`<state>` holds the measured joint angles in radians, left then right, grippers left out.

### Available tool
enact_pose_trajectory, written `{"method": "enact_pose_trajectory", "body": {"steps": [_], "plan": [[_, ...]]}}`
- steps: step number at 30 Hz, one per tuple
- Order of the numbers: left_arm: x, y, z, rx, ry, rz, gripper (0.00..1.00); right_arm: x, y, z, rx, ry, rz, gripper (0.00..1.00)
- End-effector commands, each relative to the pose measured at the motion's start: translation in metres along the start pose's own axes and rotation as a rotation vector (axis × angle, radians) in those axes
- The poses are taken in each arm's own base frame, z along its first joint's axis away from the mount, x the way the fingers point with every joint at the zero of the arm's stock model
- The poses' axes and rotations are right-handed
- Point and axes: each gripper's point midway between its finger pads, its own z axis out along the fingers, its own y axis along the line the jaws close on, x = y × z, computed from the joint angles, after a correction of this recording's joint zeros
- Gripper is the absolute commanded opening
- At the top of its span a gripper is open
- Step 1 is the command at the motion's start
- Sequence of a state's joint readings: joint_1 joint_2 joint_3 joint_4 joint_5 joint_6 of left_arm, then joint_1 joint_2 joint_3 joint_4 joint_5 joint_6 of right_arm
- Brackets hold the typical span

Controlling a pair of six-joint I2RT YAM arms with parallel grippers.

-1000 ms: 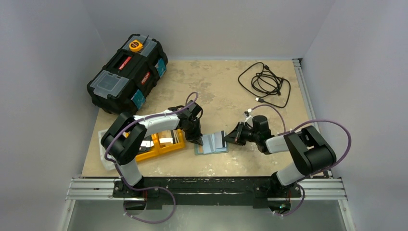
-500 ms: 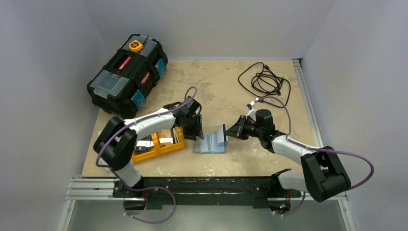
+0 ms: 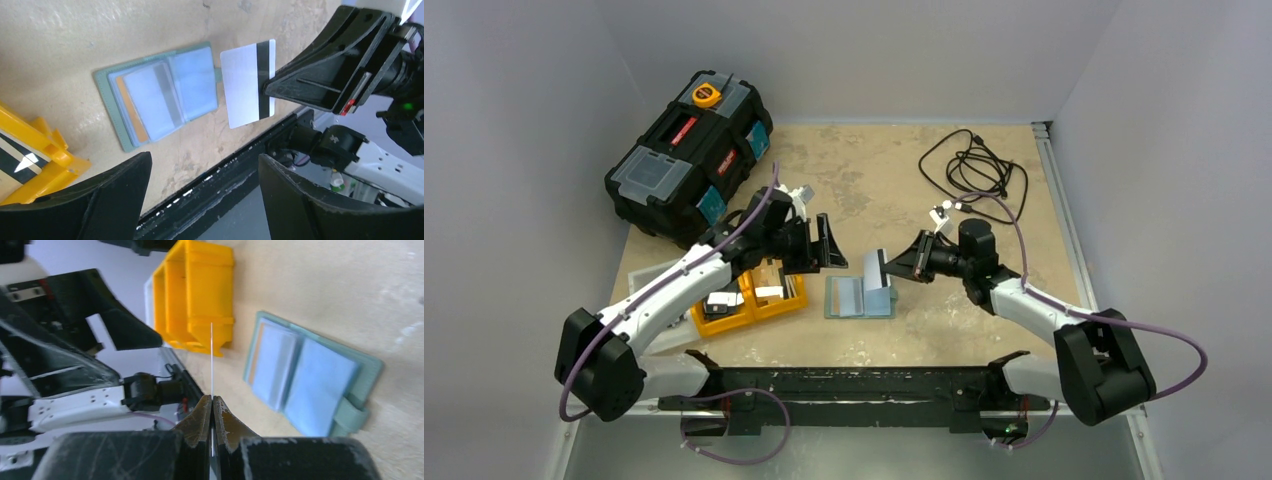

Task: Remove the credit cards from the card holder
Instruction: Place the credit card in the storage box.

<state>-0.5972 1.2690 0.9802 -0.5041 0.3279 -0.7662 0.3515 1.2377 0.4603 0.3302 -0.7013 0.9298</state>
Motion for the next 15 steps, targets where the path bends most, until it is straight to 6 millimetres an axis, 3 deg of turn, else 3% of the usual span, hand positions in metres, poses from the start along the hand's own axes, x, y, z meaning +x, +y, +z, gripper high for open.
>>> {"method": "enact_pose_trajectory", "body": {"steps": [1,10,15], "plan": [[0.0,-0.024,-0.012,0.187,0.009,0.028,0.77,-0.013,0.062,-0.005,-0.212,0.013,-0.027,0.0],[0.002,-0.043,-0.021,0.366,0.02,0.016,0.73,0.01,0.124,0.013,-0.364,0.113,-0.041,0.0],[0.004,-0.045,-0.022,0.406,0.025,-0.004,0.53,0.016,0.132,0.018,-0.405,0.138,-0.025,0.0]]}}
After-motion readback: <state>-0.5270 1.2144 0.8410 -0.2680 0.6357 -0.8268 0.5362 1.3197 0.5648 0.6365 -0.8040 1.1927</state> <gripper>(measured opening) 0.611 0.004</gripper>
